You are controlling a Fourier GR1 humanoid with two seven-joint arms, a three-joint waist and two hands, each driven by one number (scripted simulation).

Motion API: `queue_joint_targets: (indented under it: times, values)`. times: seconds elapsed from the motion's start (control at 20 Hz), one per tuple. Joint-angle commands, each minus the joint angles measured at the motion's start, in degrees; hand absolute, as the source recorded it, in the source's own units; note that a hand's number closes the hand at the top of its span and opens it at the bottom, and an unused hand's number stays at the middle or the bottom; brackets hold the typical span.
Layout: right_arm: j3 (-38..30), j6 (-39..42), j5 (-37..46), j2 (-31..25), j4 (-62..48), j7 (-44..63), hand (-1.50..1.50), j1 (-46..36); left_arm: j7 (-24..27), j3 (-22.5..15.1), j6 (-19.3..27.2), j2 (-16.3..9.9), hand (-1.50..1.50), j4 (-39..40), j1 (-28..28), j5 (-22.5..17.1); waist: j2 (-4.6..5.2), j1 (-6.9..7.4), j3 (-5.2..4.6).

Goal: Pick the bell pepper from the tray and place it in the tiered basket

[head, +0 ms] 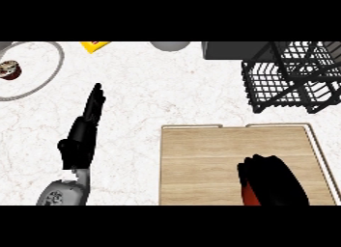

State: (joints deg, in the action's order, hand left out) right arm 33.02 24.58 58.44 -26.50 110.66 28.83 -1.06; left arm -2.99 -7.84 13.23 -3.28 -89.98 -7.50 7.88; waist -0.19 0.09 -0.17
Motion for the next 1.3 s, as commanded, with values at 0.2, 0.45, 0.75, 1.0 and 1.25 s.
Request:
queue_joint_targets:
  times: [0.2, 0.45, 0.75, 1.0, 1.25]
  values:
    - [-5.60, 9.43, 1.61, 8.11, -15.28, 11.34, 1.50, -9.44, 0.56, 2.03, -1.50, -0.41, 0.00, 3.19, -3.30, -1.33, 0.48, 0.50, 0.13]
    - [-7.48, 4.21, 5.08, 10.19, -17.83, 11.34, 1.50, -11.32, -0.29, 2.32, 0.00, 0.62, 0.00, 4.17, -4.19, 0.10, 0.25, -0.02, 0.18]
    - [-10.71, 6.54, 8.17, 11.39, -11.11, 17.13, 1.50, -14.16, 1.40, 1.76, -0.69, 0.65, 0.00, 2.84, -1.14, 0.25, 0.16, -0.18, 0.16]
    - [-16.73, 16.88, 6.11, 10.59, 2.89, 21.07, 1.50, -19.88, -0.03, 1.68, -0.39, 0.24, 0.00, 1.59, -2.06, 1.28, -0.01, -0.71, 0.13]
    - [-22.42, 28.00, 4.83, 13.13, 13.78, 25.70, 1.50, -26.79, -0.44, 1.98, -0.57, 0.42, 0.00, 0.62, -1.42, 0.74, -0.14, -0.73, 0.09]
